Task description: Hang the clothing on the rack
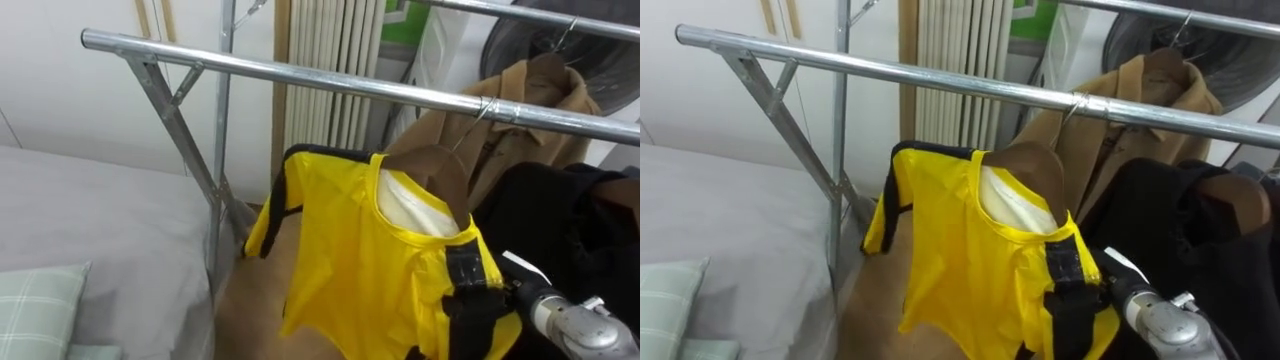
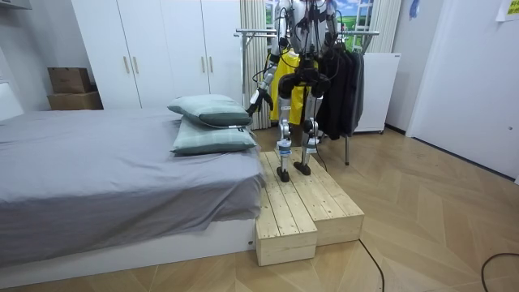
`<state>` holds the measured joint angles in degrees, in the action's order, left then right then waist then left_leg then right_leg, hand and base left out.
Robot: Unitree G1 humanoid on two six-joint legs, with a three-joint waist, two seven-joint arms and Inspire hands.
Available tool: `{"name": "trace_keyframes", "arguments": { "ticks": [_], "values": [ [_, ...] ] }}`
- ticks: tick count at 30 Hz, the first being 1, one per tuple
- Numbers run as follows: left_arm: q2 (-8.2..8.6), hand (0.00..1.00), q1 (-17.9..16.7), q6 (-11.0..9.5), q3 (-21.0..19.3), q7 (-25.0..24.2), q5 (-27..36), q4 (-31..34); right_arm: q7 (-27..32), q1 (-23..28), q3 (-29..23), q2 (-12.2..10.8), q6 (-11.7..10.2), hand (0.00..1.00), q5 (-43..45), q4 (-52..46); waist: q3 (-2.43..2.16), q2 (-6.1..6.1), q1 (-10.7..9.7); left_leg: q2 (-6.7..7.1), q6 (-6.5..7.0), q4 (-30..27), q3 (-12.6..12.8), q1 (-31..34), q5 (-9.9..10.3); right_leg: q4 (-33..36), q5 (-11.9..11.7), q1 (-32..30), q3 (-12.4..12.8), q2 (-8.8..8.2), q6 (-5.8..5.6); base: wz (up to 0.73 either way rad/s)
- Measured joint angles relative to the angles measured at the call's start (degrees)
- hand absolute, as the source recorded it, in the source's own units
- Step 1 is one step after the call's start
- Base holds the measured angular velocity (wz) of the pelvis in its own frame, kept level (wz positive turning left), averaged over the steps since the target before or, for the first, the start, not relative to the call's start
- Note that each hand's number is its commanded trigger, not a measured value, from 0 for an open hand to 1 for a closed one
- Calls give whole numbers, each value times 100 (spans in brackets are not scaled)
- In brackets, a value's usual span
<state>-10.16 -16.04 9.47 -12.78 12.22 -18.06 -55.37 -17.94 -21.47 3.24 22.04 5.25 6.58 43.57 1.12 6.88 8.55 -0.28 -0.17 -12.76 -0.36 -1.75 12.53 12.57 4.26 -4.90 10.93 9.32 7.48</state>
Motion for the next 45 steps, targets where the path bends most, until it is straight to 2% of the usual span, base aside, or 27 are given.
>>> {"name": "trace_keyframes", "arguments": {
  "ticks": [9,14,29,30,31,32,45],
  "values": [
    [0,0,27,-30,3,0,-1,27,-10,-10,3,-2,-54,100,-194,208,0,0,173,1,0,0,-2,-21,0,-3,0,14,-24,-8,0,0],
    [0,0,27,-72,-2,6,1,25,139,-12,5,-2,-261,100,-216,502,15,1,243,8,1,37,-17,-130,0,-23,45,126,-14,-11,-13,1],
    [0,0,29,-80,-34,6,0,25,414,-12,3,-3,-274,100,-161,586,15,5,210,9,1,51,-65,-158,0,-92,45,190,-35,-17,-9,1],
    [0,0,29,-80,-34,6,0,25,415,-12,3,-3,-274,67,-161,586,15,5,207,9,1,51,-65,-158,1,-93,45,192,-36,-17,-9,0],
    [0,0,29,-80,-35,6,0,25,418,-12,3,-2,-274,57,-161,586,15,6,201,8,1,51,-67,-159,1,-93,46,194,-39,-18,-9,0],
    [0,0,29,-79,-36,6,0,25,428,-12,3,-3,-274,0,-161,586,15,6,198,8,1,51,-69,-159,0,-92,45,195,-41,-19,-8,0],
    [0,0,29,-64,-62,-9,2,25,612,-12,-47,-1,-273,0,-177,608,17,17,137,8,1,45,-51,-147,1,-90,58,182,-27,-18,-30,0]
  ]
}}
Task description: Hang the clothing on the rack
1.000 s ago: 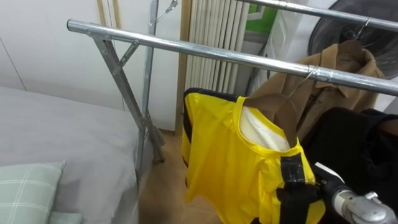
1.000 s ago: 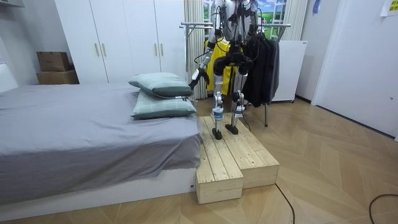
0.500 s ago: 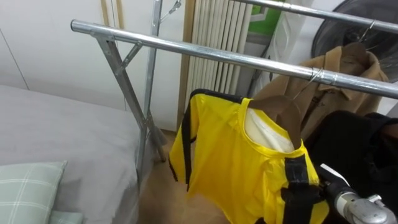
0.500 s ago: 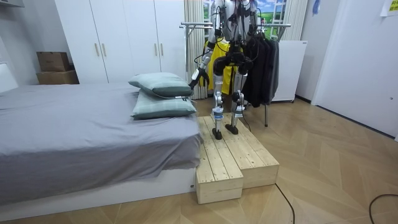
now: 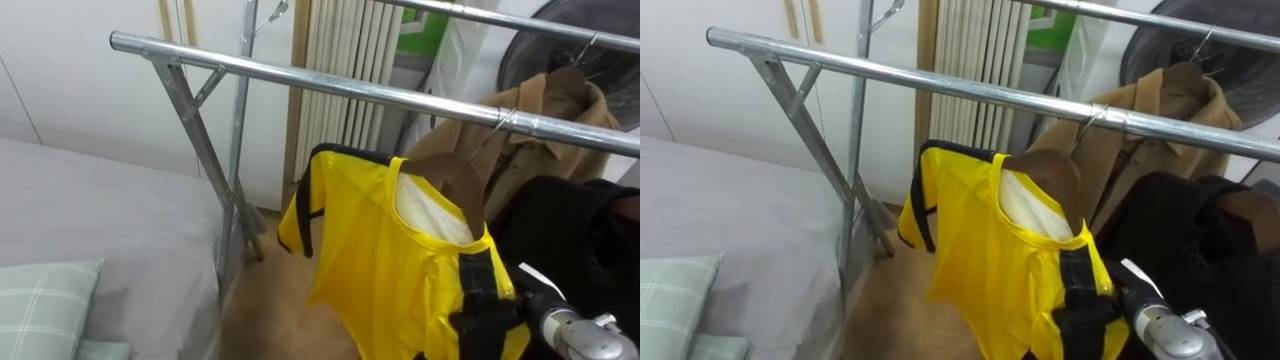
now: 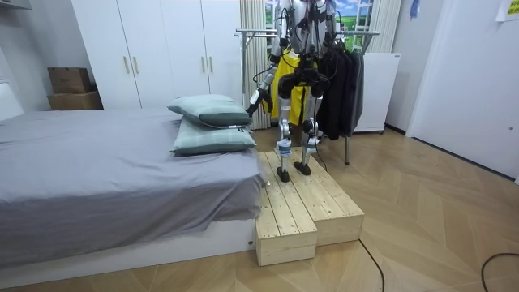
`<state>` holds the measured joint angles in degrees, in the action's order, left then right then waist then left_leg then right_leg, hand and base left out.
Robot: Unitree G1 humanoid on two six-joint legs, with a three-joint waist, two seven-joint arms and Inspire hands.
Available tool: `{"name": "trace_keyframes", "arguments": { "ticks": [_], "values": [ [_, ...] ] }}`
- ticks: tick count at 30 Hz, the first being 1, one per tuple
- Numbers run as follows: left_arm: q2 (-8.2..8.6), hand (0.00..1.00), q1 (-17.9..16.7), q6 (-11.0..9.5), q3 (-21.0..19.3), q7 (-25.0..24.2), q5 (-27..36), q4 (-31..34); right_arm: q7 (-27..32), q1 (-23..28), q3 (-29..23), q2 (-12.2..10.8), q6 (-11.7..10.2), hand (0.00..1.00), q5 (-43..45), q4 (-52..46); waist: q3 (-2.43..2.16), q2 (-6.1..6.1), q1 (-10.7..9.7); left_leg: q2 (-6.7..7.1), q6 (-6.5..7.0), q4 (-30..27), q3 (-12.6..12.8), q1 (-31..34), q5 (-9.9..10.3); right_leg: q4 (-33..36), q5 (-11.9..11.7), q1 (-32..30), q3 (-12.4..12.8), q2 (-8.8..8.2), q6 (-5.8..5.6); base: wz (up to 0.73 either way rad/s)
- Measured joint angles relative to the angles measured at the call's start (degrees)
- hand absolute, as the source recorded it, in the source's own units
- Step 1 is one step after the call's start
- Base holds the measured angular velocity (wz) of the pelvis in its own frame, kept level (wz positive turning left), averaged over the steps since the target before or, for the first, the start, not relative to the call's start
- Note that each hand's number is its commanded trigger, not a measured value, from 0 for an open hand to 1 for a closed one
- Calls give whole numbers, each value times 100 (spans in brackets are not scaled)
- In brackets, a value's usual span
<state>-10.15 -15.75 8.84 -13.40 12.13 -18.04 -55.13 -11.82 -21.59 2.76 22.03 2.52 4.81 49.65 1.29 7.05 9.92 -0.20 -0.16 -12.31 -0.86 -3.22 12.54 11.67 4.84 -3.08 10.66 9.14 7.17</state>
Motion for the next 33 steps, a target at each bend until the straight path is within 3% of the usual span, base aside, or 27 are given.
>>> {"name": "trace_keyframes", "arguments": {
  "ticks": [12,21,33],
  "values": [
    [1,0,0,17,4,-8,-1,2,46,-3,-30,0,0,0,23,-112,-5,-42,-5,-8,-1,2,32,0,1,15,-18,-14,10,10,29,0],
    [1,0,0,47,17,-32,6,-15,48,-303,-27,30,2,0,75,-135,-16,-62,-12,-13,-1,8,110,22,1,144,-33,-121,-4,10,50,-4],
    [10,0,0,47,114,-40,109,-186,666,-434,-210,37,-72,0,46,-1273,-53,-206,-198,-23,0,-22,77,46,5,105,-35,-96,-84,-6,55,3]
  ]
}}
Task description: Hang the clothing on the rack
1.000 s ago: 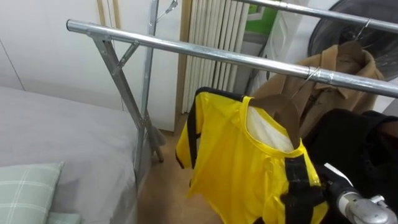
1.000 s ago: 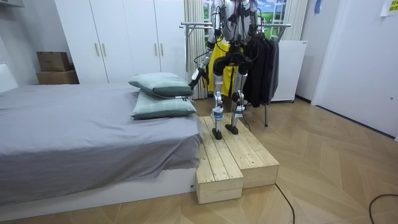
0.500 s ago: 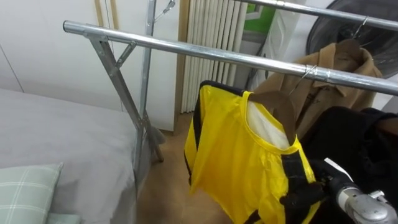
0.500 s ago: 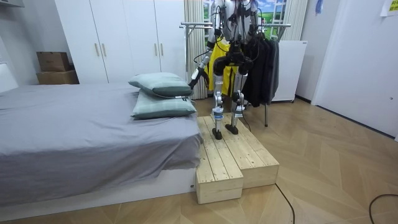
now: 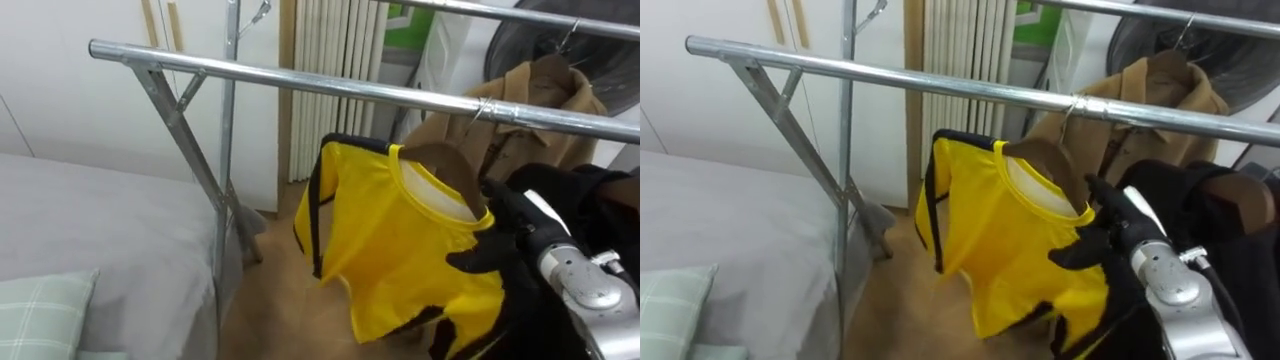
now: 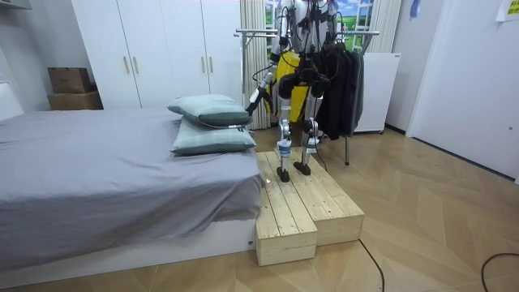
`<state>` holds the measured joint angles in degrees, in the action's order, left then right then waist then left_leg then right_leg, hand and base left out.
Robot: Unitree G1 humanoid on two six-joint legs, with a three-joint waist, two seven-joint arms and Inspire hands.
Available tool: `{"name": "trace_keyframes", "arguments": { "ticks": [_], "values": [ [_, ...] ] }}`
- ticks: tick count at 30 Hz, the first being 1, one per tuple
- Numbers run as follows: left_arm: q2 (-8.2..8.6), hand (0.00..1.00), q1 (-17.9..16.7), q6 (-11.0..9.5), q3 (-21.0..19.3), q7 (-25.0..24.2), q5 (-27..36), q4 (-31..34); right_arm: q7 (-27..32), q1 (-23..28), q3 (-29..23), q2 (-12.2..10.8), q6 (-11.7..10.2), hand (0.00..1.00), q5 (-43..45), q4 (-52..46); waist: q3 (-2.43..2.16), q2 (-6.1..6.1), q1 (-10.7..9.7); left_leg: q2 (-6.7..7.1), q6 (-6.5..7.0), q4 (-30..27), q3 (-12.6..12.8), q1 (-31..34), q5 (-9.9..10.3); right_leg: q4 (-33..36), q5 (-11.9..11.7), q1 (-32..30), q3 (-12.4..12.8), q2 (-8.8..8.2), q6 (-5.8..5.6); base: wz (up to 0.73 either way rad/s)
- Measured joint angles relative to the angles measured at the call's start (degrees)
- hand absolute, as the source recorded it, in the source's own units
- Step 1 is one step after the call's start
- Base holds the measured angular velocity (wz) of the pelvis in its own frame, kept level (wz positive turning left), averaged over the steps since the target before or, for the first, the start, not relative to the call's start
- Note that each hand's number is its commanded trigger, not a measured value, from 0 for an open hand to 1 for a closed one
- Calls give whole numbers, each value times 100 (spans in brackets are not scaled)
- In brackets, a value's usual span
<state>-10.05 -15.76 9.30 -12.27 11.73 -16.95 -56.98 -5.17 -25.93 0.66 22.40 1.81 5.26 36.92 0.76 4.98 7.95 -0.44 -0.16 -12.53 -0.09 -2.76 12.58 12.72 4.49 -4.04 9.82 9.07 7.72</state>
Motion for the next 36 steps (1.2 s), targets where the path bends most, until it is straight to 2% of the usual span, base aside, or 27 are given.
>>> {"name": "trace_keyframes", "arguments": {
  "ticks": [6,10,13,17,22,33,36],
  "values": [
    [0,0,0,29,0,-3,0,0,153,1,0,27,1,0,-186,-225,-1,-1,-68,0,-2,-12,7,-1,-1,9,17,0,25,7,0,0],
    [0,0,0,95,-80,-103,-1,2,154,27,-19,38,16,0,-319,-588,-1,-10,-169,-8,-1,-11,104,27,0,20,43,-54,87,21,-69,-10],
    [1,0,-1,149,-133,-131,-2,1,155,29,-201,38,18,0,-368,-1083,-4,-20,-256,-18,-1,-8,141,56,2,36,-10,-102,62,18,-10,-7],
    [1,0,-1,200,-120,-131,-2,1,271,80,-255,39,16,0,-610,-1477,-10,-40,-310,-33,-6,39,165,4,-1,35,-26,-82,74,35,12,-1],
    [1,0,-1,202,-102,-114,-2,3,425,264,-277,38,17,0,-783,-1561,-10,-42,-385,-37,-21,72,163,17,-12,10,-27,-90,81,36,14,0],
    [2,0,-26,203,-80,-98,-3,5,842,304,-488,45,17,0,-1183,-1566,-12,-45,-605,-39,-23,74,167,18,-15,-9,-27,-81,96,41,15,0],
    [2,0,-30,216,-82,-99,-4,110,882,508,-594,45,16,0,-1212,-1656,-13,-45,-620,-39,-23,55,164,17,-15,-10,-25,-63,104,45,14,2]
  ]
}}
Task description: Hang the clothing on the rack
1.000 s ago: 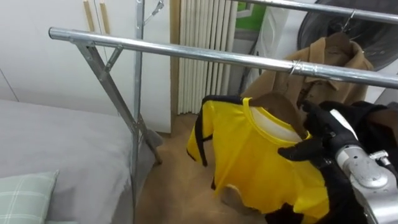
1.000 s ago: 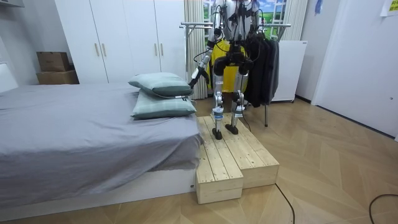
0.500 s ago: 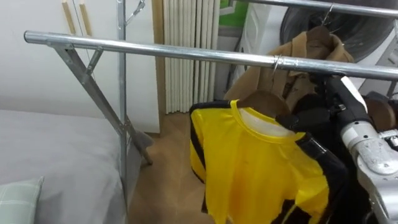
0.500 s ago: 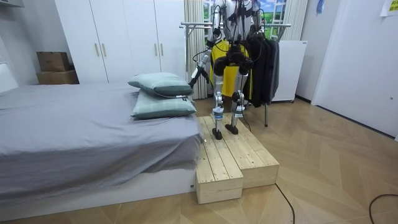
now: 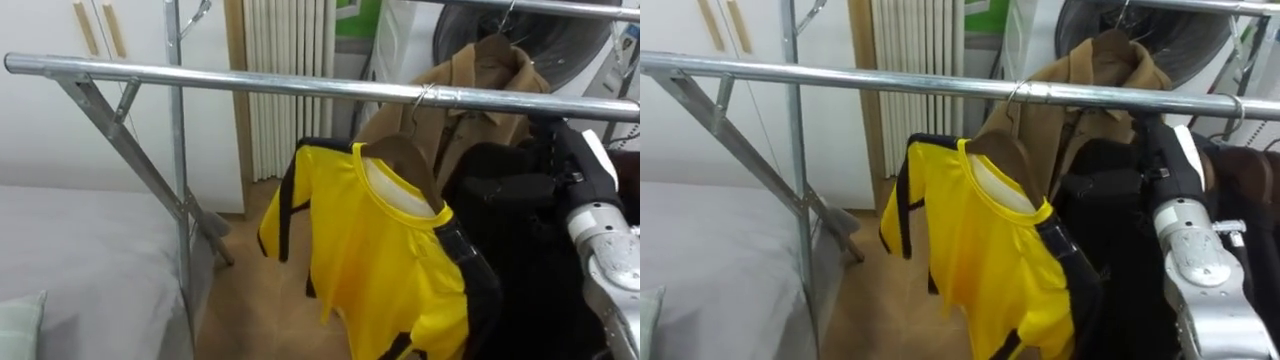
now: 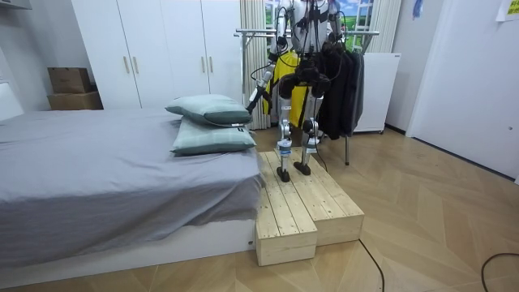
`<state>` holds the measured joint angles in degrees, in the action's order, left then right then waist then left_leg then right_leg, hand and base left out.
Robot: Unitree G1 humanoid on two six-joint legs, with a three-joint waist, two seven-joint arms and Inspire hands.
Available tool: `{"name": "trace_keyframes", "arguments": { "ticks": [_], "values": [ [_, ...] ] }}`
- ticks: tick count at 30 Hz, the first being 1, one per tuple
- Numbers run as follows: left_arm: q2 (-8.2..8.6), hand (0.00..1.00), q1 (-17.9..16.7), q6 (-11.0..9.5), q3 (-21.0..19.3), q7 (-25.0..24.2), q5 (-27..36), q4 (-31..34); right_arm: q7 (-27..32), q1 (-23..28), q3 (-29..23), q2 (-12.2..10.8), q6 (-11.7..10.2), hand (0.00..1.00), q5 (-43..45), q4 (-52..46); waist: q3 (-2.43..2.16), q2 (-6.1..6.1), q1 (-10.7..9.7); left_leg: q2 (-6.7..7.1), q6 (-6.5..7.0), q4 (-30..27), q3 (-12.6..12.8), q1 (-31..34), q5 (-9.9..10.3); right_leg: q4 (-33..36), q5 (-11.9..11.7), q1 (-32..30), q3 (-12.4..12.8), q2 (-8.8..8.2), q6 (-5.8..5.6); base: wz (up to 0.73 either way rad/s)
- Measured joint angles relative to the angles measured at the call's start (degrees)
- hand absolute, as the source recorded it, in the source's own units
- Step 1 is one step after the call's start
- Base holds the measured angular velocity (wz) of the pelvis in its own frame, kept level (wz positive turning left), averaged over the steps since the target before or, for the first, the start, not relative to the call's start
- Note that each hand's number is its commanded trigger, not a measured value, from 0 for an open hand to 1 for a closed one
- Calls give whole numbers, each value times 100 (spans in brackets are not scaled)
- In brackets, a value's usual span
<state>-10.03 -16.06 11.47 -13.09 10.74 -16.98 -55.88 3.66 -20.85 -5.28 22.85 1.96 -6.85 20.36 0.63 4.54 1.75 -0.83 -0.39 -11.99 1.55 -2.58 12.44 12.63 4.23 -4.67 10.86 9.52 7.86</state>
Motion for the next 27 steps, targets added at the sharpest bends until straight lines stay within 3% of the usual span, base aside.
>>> {"name": "trace_keyframes", "arguments": {
  "ticks": [3,8,12,17,22,27],
  "values": [
    [4,0,0,0,37,0,2,94,-16,356,-62,-1,-1,0,-32,-62,0,0,-8,-6,0,-22,76,-42,0,7,0,28,31,5,-1,-5],
    [11,0,1,-19,86,-6,0,116,-132,636,-109,0,0,0,-45,-63,-5,-10,-76,-45,-2,-18,312,-51,1,43,-6,-12,306,93,-65,-23],
    [33,0,1,-71,112,-18,0,114,-132,737,-121,-1,-10,0,8,-59,-38,-79,-150,-48,-2,-17,311,-70,2,27,-24,10,341,104,-84,-5],
    [57,0,-9,-92,216,-17,1,99,-184,1392,-187,-10,-64,0,-14,-41,-33,-108,-150,-54,-11,45,345,-168,0,13,-20,85,362,112,-90,-2],
    [61,0,-21,-93,209,-18,-3,85,-210,1636,-359,-50,-71,0,-45,-45,-33,-104,-168,-55,-11,62,376,-176,1,13,-16,88,392,116,-95,-2],
    [62,0,-47,-93,217,-17,50,100,-208,1995,-415,-291,-366,0,-15,24,-35,-97,-175,-69,-17,64,365,-240,47,-3,17,154,399,133,-95,1]
  ]
}}
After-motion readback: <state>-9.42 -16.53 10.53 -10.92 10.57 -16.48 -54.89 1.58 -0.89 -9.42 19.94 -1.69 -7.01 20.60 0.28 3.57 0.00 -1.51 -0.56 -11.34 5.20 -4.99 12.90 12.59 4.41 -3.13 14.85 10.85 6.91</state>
